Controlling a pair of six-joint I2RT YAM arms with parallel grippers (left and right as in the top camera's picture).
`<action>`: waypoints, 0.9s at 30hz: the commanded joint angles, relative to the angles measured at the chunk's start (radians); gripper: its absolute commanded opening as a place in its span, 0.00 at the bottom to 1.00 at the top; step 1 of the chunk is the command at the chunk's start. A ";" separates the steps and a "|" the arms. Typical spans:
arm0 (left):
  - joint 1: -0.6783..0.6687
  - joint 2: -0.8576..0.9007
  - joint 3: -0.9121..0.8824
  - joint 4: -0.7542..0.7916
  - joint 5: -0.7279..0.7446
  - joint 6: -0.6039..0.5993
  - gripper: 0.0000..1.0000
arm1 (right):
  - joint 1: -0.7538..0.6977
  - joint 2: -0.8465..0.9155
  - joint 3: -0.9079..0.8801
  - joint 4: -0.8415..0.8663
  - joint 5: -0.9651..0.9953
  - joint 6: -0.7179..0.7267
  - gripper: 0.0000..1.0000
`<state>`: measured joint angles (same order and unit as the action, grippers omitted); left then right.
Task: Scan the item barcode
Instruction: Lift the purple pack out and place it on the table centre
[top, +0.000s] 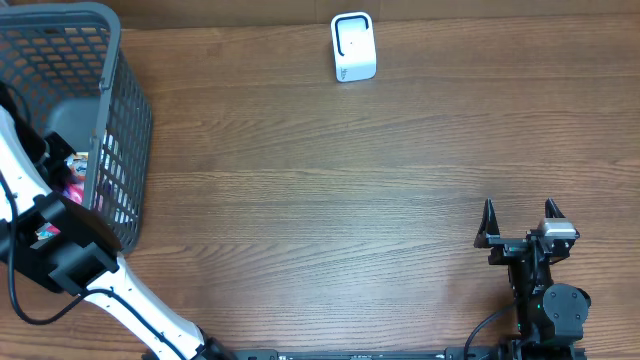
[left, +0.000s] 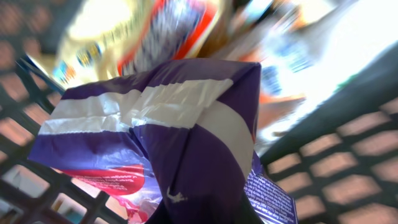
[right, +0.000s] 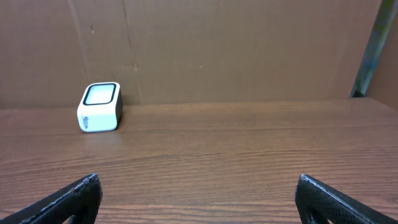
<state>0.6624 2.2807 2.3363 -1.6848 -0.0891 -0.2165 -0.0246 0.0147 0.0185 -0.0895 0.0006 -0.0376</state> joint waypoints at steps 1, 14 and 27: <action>-0.001 -0.108 0.169 -0.004 0.095 -0.005 0.04 | 0.005 -0.012 -0.010 0.006 0.006 -0.005 1.00; -0.142 -0.573 0.334 -0.005 0.364 0.016 0.04 | 0.005 -0.012 -0.010 0.006 0.006 -0.005 1.00; -0.918 -0.503 0.024 -0.005 0.192 -0.017 0.04 | 0.005 -0.012 -0.010 0.006 0.006 -0.005 1.00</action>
<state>-0.1257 1.7107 2.5065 -1.6844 0.2008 -0.2035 -0.0246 0.0147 0.0185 -0.0898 0.0010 -0.0376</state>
